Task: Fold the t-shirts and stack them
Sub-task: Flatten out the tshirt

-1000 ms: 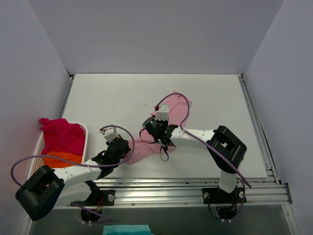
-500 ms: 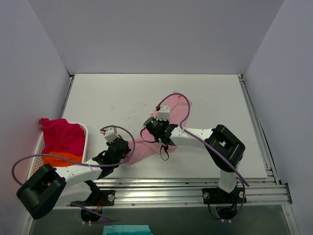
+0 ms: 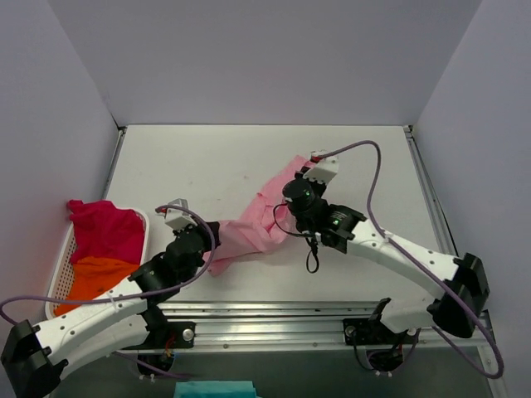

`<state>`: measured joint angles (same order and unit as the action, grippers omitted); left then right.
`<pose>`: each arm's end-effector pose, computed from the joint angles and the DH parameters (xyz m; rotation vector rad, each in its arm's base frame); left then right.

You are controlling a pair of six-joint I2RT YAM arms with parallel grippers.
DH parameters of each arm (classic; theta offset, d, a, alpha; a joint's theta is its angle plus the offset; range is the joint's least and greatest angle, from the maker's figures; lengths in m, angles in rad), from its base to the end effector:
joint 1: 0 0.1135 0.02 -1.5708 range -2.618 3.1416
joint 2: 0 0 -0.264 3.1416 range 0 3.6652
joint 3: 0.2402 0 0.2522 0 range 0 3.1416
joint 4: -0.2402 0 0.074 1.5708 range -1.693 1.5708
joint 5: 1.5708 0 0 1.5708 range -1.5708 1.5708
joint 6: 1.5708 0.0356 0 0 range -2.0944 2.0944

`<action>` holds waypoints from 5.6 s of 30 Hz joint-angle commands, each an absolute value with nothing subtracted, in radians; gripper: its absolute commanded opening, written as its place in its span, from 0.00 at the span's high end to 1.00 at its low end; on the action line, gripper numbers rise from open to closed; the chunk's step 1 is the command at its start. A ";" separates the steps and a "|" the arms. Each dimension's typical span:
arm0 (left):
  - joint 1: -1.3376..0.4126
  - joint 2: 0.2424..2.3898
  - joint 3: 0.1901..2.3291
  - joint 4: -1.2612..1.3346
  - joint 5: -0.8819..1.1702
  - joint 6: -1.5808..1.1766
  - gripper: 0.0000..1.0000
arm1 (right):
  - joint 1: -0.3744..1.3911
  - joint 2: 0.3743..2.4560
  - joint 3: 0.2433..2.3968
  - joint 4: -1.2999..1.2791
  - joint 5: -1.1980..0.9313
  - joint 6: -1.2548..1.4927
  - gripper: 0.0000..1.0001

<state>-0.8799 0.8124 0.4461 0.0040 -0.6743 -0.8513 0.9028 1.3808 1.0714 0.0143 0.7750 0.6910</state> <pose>0.1343 -0.1275 0.2373 -0.4177 1.8407 -0.5476 0.2158 0.2333 0.3264 0.3361 1.7680 0.4218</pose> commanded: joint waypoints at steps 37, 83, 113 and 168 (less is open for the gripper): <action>-0.470 1.152 1.194 -0.042 -0.321 -0.305 0.98 | 0.692 1.538 1.480 0.289 1.131 0.176 1.00; -0.186 1.947 1.434 -0.017 -0.090 -0.502 0.22 | 0.236 2.057 1.388 0.028 0.631 0.664 1.00; -0.161 2.256 1.753 0.002 0.161 -0.569 0.45 | 0.164 2.465 1.891 -0.029 0.417 0.658 1.00; -0.136 2.225 1.973 -0.275 0.018 -0.505 0.98 | 0.155 2.669 2.163 0.058 0.344 0.706 1.00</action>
<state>-0.1013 2.4470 2.0872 -0.4412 0.0223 -0.5053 0.1623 2.6465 2.1826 0.1001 0.3435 0.7067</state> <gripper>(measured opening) 0.032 0.002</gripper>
